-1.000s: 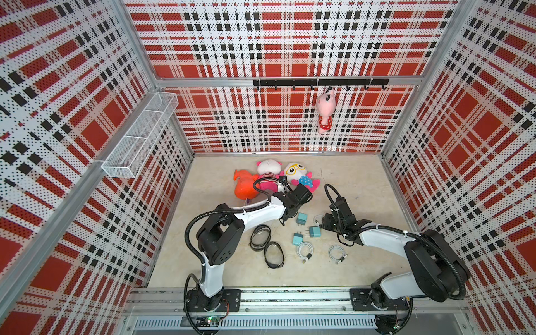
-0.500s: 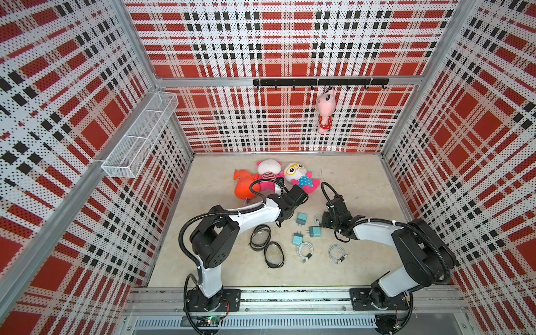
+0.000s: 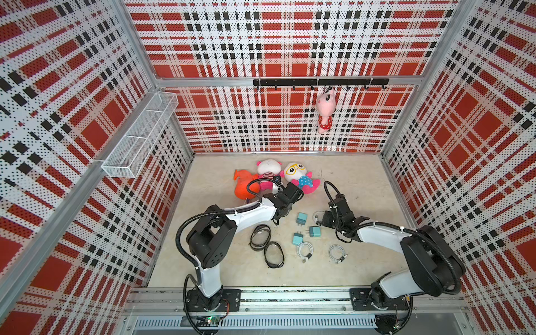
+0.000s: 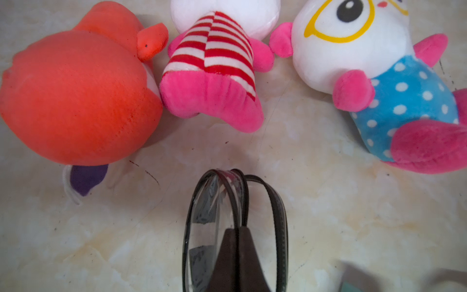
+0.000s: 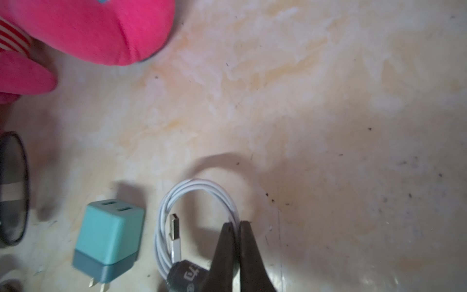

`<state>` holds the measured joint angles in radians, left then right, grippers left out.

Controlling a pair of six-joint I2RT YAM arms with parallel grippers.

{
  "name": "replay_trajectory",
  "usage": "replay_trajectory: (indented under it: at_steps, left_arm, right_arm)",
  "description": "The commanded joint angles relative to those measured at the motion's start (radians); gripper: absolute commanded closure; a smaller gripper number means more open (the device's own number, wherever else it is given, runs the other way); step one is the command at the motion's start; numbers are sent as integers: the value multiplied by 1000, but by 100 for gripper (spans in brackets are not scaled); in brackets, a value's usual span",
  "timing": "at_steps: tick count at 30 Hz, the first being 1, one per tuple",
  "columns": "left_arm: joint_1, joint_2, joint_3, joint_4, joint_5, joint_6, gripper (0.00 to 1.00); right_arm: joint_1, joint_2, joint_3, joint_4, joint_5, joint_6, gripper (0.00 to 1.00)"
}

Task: Pack away charging kits
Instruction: Pick up the charging cable from the center of the board, then place the charging cable in the storage bag.

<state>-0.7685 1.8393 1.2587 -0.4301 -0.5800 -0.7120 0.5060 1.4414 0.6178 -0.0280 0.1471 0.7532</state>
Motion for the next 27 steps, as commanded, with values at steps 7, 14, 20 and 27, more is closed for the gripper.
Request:
replay_trajectory:
  at_steps: [7, 14, 20, 27]
  left_arm:
    - [-4, -68, -34, 63, 25, 21, 100]
    - [-31, -108, -48, 79, 23, 18, 100]
    - [-49, -158, -87, 117, 33, 15, 100]
    - [-50, -254, -178, 246, 158, 41, 100]
  right_arm:
    - [117, -117, 92, 0, 16, 35, 100]
    - [201, -31, 173, 113, -42, 81, 100]
    - [207, 72, 204, 213, -97, 127, 100]
    - [209, 173, 239, 250, -107, 137, 100]
